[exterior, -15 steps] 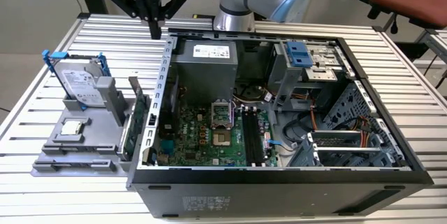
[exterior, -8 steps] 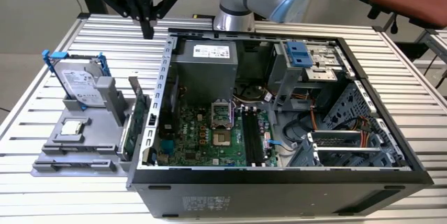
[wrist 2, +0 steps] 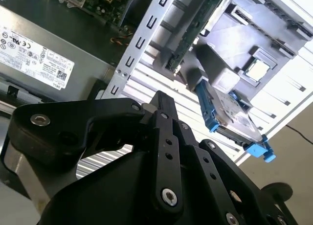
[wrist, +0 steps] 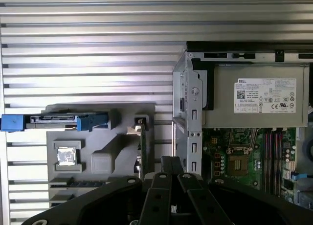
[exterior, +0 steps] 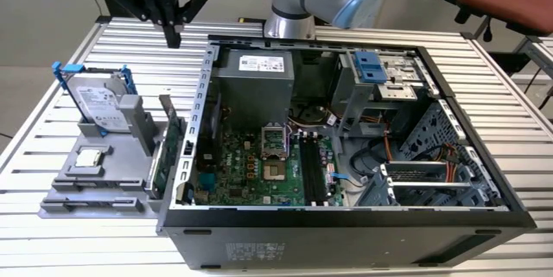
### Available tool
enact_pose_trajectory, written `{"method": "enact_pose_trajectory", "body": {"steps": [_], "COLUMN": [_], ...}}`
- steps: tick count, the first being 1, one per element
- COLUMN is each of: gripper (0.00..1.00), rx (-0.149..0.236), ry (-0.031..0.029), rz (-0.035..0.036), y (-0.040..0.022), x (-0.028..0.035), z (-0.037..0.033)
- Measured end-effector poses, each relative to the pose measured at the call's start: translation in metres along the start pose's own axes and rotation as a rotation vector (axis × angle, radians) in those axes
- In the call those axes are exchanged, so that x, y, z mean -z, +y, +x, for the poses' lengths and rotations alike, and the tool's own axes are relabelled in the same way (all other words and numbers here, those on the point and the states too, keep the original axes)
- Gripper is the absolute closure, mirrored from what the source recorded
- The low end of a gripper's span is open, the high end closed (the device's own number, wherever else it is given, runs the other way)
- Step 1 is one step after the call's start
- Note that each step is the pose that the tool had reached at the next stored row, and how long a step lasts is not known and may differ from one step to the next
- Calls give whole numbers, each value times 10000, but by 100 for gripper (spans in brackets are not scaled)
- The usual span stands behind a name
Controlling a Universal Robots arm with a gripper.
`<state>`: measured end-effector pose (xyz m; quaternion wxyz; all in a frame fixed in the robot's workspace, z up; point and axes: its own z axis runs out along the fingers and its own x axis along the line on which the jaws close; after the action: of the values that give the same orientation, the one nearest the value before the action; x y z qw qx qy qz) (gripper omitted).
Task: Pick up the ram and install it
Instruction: 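Reach for the ram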
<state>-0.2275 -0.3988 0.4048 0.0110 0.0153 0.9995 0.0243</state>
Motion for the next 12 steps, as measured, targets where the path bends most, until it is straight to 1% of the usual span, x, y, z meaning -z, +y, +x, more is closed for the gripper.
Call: {"method": "enact_pose_trajectory", "body": {"steps": [12], "gripper": [100], "rx": [-1], "ry": [0], "rz": [0], "y": [-7], "x": [5], "z": [216]}}
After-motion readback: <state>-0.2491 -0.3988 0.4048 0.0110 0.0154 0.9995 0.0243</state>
